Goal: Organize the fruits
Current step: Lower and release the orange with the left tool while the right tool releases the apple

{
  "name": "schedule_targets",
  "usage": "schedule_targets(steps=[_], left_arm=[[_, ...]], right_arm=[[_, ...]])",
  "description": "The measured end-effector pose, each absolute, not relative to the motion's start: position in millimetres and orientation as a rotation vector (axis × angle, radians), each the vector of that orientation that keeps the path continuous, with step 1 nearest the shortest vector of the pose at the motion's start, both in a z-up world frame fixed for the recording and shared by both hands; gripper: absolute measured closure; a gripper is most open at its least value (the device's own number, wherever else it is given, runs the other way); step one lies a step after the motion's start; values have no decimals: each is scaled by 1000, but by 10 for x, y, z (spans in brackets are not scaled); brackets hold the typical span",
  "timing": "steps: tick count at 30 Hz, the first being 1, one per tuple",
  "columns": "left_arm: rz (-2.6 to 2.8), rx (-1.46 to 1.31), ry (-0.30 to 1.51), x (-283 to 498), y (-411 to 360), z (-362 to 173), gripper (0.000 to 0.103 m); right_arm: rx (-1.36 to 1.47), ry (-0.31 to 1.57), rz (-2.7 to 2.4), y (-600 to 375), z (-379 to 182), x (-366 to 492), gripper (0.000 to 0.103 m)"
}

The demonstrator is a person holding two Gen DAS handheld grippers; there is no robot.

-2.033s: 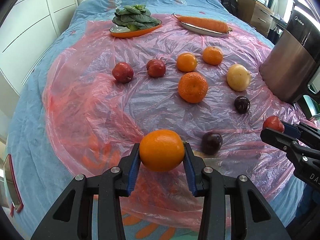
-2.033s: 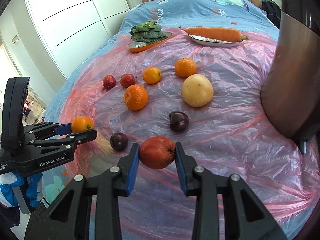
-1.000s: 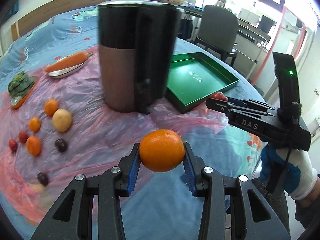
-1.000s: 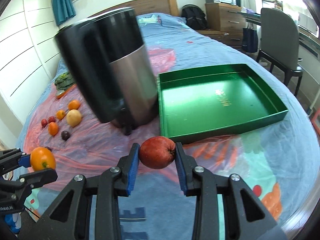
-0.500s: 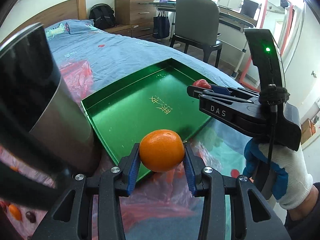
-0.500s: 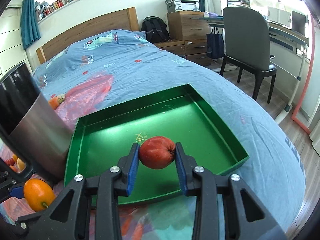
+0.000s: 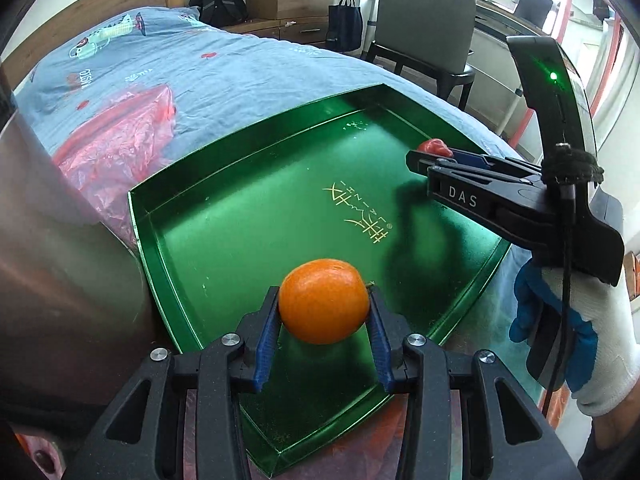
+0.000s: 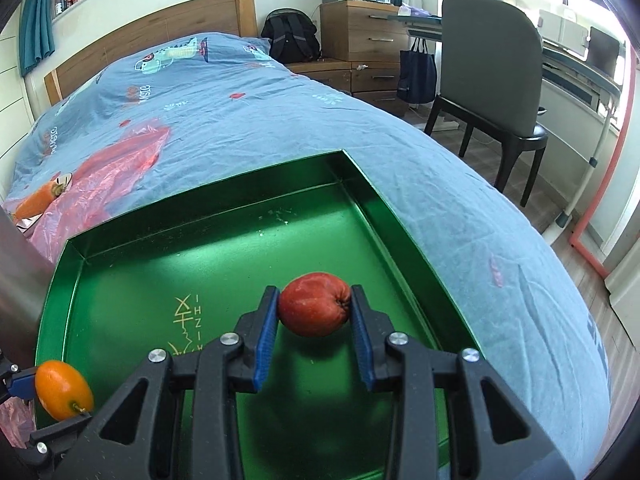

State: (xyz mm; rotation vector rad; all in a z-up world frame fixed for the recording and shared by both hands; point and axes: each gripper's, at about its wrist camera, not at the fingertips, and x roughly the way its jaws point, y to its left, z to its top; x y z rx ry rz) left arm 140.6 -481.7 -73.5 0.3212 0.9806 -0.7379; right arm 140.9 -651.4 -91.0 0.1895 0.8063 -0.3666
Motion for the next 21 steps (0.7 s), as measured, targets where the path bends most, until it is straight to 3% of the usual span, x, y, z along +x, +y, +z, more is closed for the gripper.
schedule_targets(steps=[15,18,20,21], left_arm=[[-745,311,1036,1459,-4799,-903,67],[-730,323,1019,1443,-4806,-870,67],[-729,324,1009,1421,-4797,-827,66],[-728,323,1003,1405,-4789,-798,66]], right_arm=[[153,853,-404,-6474,-1016,1518,92],[154,858,-416,-6467,-1009,1523,72],[148,852,-422,-6453,-983,1498,52],[151,846,-423,-6449,-960,1477,49]])
